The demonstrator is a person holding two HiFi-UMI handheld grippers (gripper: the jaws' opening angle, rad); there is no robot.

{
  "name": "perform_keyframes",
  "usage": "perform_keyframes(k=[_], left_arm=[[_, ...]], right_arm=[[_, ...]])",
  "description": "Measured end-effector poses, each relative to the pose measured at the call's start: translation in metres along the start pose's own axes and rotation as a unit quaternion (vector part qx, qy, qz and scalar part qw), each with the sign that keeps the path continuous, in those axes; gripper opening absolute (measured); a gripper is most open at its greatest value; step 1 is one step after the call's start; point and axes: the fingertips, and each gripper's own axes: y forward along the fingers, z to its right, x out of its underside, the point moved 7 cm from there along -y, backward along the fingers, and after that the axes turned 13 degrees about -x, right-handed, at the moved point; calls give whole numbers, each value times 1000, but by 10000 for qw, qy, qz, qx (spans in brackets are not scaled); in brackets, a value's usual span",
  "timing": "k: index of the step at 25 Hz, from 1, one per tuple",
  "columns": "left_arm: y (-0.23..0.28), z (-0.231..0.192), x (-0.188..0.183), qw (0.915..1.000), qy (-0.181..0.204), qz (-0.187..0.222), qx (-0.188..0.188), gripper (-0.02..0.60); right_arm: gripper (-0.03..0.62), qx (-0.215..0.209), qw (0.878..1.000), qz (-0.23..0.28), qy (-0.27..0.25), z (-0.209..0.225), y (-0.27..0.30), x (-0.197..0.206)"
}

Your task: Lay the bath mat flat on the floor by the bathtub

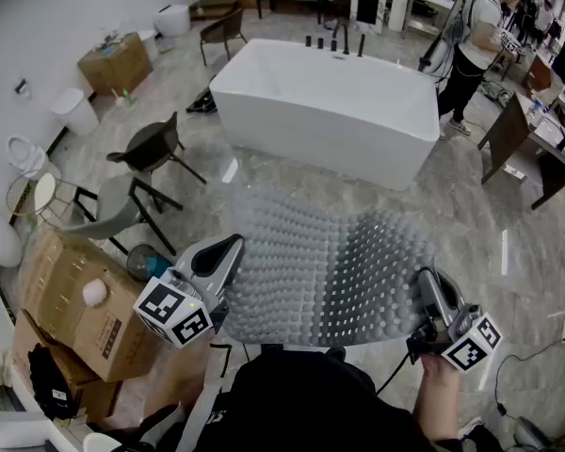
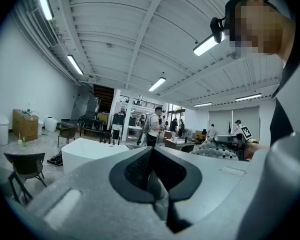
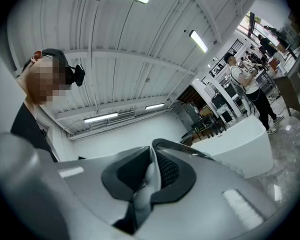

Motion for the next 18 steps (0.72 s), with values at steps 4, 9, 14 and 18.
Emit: perform_keyframes(k=[4,9,14,18], left_arm=[[0,-4,-2,10000,-14,-6,-2,8],[-7,-14,-6,9999,-49,64,-81,8],[-29,-46,-3,9993,-334,117,-107,8],[-50,-79,-2,9990,-399,92,-200,8]], right_arm=[[17,20,10000,4,14,-1,3,0],[17,-82,10000,-5,35,-4,14,3],[18,-391,9992,-69,47,-12,52,17],[18,-592,9980,-60,223,-22,89,37]])
